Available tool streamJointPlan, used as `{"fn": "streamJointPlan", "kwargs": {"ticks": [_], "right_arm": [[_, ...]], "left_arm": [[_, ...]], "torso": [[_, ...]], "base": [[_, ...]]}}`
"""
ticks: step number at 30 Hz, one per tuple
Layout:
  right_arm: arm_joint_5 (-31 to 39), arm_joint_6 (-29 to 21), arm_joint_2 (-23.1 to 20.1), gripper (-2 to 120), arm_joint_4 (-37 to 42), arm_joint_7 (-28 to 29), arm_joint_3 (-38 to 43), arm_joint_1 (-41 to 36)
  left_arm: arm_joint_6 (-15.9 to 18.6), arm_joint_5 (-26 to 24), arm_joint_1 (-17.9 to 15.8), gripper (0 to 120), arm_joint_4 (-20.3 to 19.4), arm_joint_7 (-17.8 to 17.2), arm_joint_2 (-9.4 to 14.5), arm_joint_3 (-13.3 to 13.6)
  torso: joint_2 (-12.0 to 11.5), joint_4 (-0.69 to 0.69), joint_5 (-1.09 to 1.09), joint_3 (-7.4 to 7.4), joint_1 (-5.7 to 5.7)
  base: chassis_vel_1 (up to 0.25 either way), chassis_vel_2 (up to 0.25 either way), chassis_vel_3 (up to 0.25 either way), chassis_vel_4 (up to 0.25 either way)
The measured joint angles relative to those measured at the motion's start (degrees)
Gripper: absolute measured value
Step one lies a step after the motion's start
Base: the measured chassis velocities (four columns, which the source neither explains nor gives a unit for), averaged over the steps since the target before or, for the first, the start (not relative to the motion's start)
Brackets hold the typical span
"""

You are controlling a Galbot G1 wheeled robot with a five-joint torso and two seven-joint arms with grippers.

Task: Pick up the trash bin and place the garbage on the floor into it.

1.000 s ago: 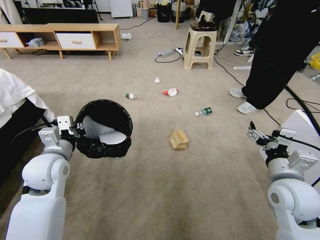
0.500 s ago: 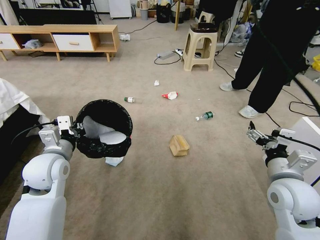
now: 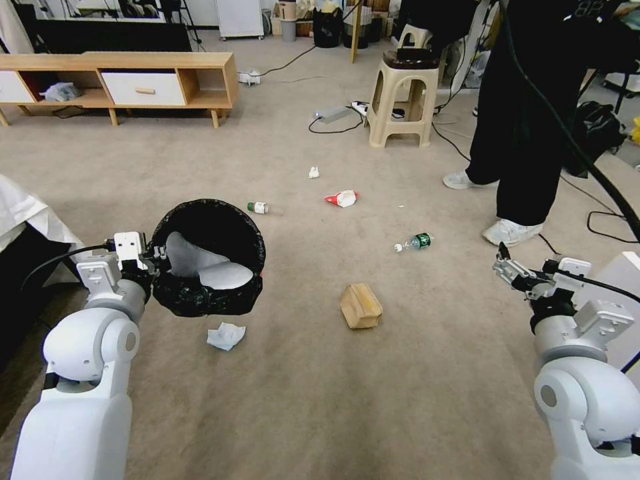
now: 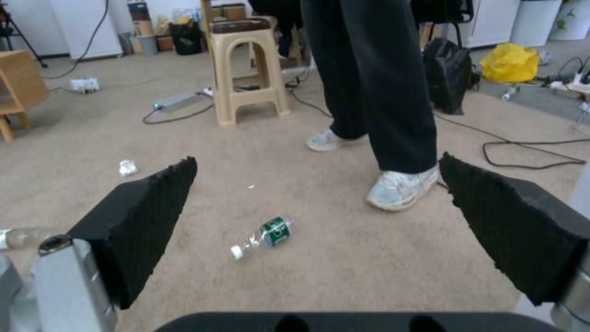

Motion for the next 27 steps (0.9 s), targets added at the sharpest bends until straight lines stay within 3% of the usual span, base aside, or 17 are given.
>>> {"fn": "streamJointPlan", "kwargs": {"ticks": [27], "right_arm": [[-0.91,0.5,0.35,100,-0.37,0.18,-0.18,0.1]], "left_arm": [[-0.29,0.08,-0.12,1,0.6,0.1,-0.14,0.1]], "torso": [[0.01,0.0,0.01,0.0,0.0]], "base": [[-0.098,0.098,0.095,-0.096]]}}
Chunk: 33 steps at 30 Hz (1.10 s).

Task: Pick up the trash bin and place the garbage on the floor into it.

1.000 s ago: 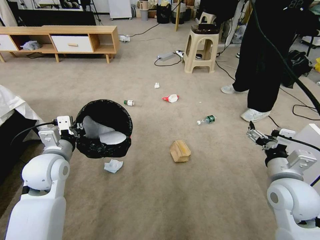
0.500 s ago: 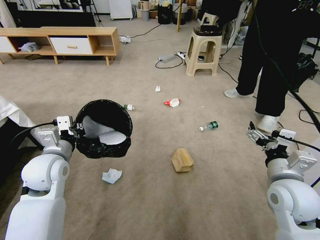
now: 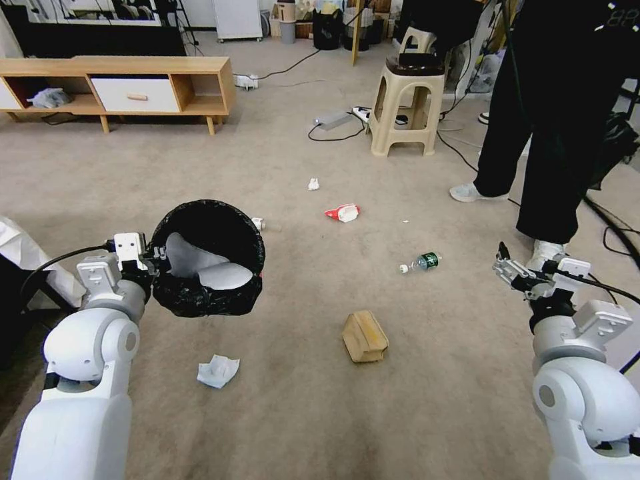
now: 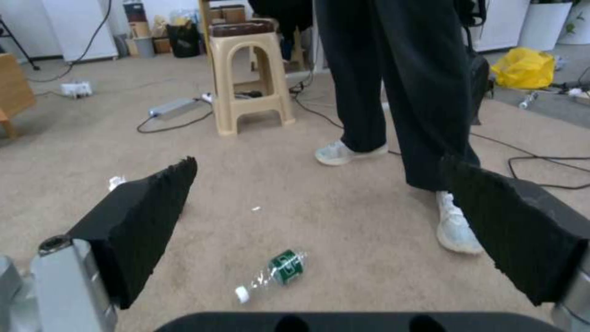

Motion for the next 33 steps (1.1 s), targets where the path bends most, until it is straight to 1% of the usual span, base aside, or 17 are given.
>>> {"fn": "streamJointPlan", "kwargs": {"ticks": [5,11,18,22,33], "right_arm": [[-0.07,0.13,0.01,100,-0.05,0.03,0.0,0.01],[-0.15,0.29,0.04,100,-0.12,0.05,0.02,0.03],[-0.94,0.99,0.12,100,-0.52,-0.14,-0.15,0.1],[-1.52,1.3,0.12,100,-0.66,-0.23,-0.18,0.05],[-2.11,2.64,0.19,100,-1.37,-0.43,-0.38,0.26]], "left_arm": [[0.0,0.04,-0.03,1,0.06,0.0,-0.02,0.06],[-0.02,0.05,-0.15,1,0.11,0.03,-0.02,0.09],[-0.18,0.04,-0.1,1,0.19,0.04,-0.03,0.08],[-0.24,0.0,-0.1,1,0.21,0.04,-0.06,0.09],[-0.56,-0.37,-0.25,1,0.54,-0.02,-0.01,0.26]], "torso": [[0.0,0.01,-0.01,0.0,0.0],[0.0,-0.02,-0.01,0.0,0.0],[0.0,0.0,0.0,0.0,0.0],[0.0,-0.01,0.0,0.0,0.0],[0.0,0.0,0.0,0.0,0.0]], "base": [[-0.108,0.092,0.107,-0.105],[-0.092,0.077,0.08,-0.077],[-0.08,0.077,0.093,-0.09],[-0.033,0.065,0.04,-0.034],[0.0,0.0,0.0,0.0]]}}
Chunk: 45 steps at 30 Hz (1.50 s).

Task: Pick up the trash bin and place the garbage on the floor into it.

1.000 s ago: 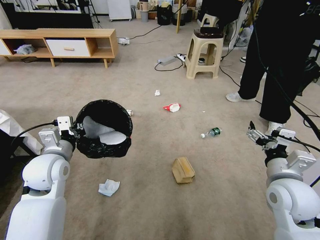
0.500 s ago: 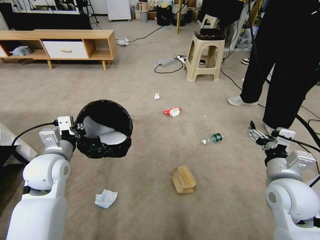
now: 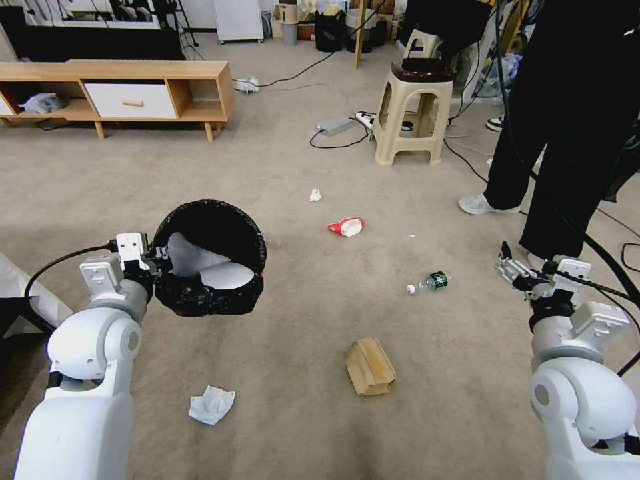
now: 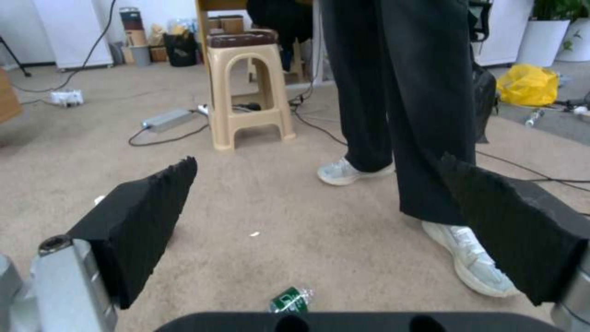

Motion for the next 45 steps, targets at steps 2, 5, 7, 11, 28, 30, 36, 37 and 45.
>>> {"fn": "streamJointPlan", "kwargs": {"ticks": [2,5,7,11,28,30,36,37,45], "right_arm": [[0.01,0.22,0.0,100,-0.1,0.0,-0.07,0.09],[0.07,0.37,0.0,100,-0.21,0.01,-0.22,0.17],[0.09,0.38,0.0,100,-0.22,0.02,-0.23,0.18],[0.19,0.4,0.01,100,-0.32,0.03,-0.34,0.33],[0.15,0.46,0.04,100,-0.41,0.04,-0.35,0.31],[0.15,0.47,0.04,100,-0.41,0.04,-0.35,0.31],[0.14,0.5,0.04,100,-0.42,-0.01,-0.34,0.32],[0.14,0.53,0.06,100,-0.42,-0.02,-0.34,0.32],[0.04,0.65,0.12,100,-0.43,-0.1,-0.34,0.25]], "left_arm": [[0.0,-0.06,0.0,1,0.01,0.01,0.02,0.0],[0.0,-0.17,0.02,1,0.02,0.0,0.04,0.0],[0.0,-0.19,0.02,1,0.03,0.0,0.04,0.0],[-0.02,-0.27,0.02,1,0.05,0.0,0.07,0.0],[-0.2,-0.13,0.03,1,0.12,-0.05,-0.12,0.15],[-0.2,-0.13,0.03,1,0.12,-0.09,-0.12,0.15],[-0.21,-0.13,-0.04,1,0.13,-0.17,-0.1,0.12],[-0.23,-0.13,-0.05,1,0.14,-0.17,-0.11,0.12],[-0.26,-0.13,-0.03,1,0.16,-0.18,-0.17,0.11]], "torso": [[0.0,0.0,0.0,0.0,0.0],[0.0,0.0,0.0,0.0,0.0],[0.0,0.0,0.0,0.0,0.0],[0.0,0.0,0.0,0.0,0.0],[-0.01,0.0,0.0,0.0,0.0],[-0.01,0.0,0.0,0.0,0.0],[-0.01,0.0,0.0,0.0,0.0],[-0.01,0.0,0.0,0.0,0.0],[-0.01,0.0,0.0,0.0,0.0]], "base": [[0.0,0.0,0.0,0.0],[0.0,0.0,0.0,0.0],[0.0,0.0,0.0,0.0],[0.0,0.0,0.0,0.0],[0.0,0.0,0.0,0.0],[0.0,0.0,0.0,0.0],[0.0,0.0,0.0,0.0],[0.0,0.0,0.0,0.0],[0.0,0.0,0.0,0.0]]}}
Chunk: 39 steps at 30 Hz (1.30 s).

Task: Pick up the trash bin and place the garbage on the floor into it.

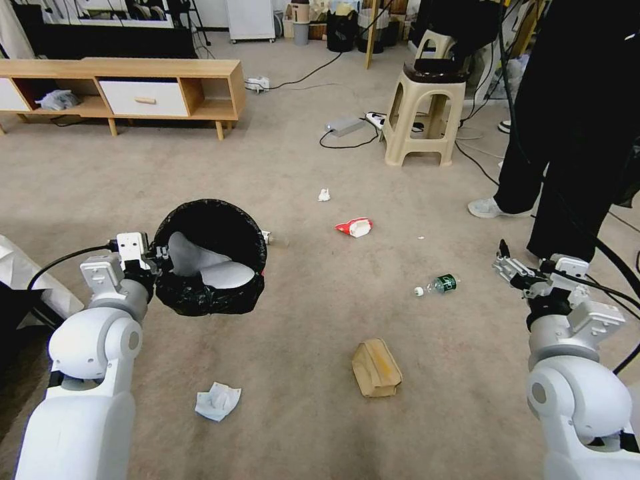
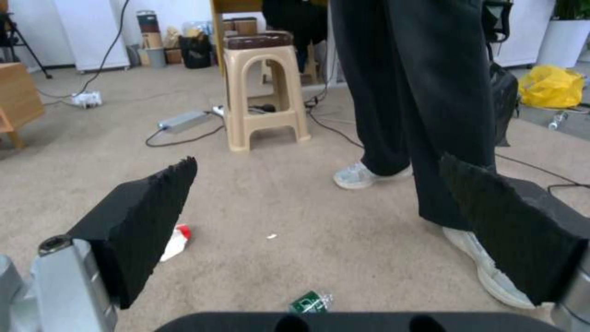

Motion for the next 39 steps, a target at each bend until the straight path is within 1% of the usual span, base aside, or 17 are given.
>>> {"fn": "streamJointPlan", "kwargs": {"ticks": [39], "right_arm": [[-0.03,0.19,0.19,100,0.0,-0.2,0.03,-0.01]], "left_arm": [[0.05,-0.08,0.07,1,-0.06,-0.05,-0.18,-0.11]], "torso": [[0.0,0.0,0.0,0.0,0.0]], "base": [[0.0,0.0,0.0,0.0]]}}
